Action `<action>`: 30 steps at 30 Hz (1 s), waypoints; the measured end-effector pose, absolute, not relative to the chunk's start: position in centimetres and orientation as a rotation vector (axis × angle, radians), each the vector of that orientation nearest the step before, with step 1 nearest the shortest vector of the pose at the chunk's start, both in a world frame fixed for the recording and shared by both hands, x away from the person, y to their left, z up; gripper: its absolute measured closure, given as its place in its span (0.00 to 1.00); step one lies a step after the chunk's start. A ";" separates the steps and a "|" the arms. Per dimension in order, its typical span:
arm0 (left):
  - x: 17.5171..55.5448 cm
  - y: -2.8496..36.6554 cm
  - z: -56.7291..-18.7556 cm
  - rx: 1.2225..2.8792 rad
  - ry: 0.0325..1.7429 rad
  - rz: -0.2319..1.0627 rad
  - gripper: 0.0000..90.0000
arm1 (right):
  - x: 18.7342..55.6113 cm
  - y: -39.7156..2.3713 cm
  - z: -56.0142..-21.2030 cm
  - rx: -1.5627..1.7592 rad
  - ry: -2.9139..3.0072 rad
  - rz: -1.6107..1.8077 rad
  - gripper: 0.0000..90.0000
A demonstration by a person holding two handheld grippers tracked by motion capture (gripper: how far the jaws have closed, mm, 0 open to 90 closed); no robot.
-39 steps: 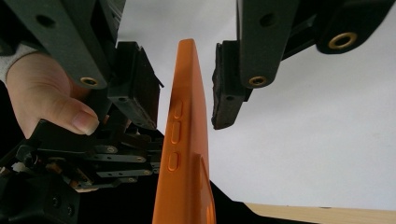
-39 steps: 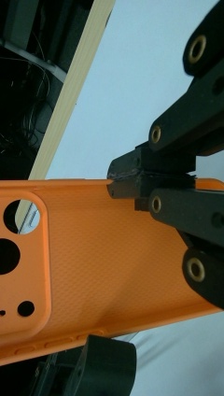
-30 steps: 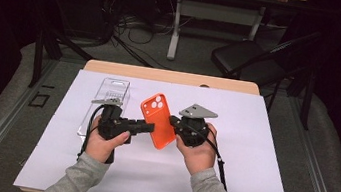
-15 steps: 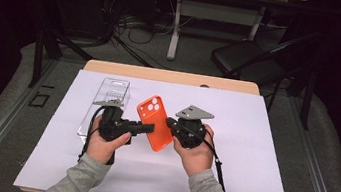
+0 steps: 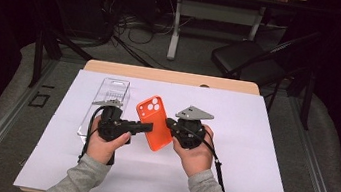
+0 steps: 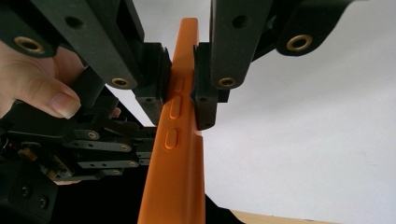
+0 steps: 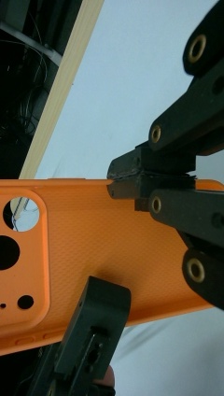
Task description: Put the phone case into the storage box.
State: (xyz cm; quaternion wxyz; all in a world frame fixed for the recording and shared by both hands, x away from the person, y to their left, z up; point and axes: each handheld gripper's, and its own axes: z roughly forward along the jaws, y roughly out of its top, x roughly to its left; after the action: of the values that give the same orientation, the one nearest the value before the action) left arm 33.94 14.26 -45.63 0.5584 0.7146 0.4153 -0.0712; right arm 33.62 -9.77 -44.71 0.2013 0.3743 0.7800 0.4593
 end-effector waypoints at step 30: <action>34.2 14.5 -46.0 1.671 1.026 -0.207 0.89 | 33.9 -9.7 -45.0 1.063 2.199 1.294 0.98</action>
State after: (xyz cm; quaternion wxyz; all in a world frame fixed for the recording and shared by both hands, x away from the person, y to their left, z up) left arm 34.18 14.51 -45.99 0.5524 0.7064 0.4338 -0.0875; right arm 33.86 -9.71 -45.03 0.1876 0.3778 0.7814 0.4599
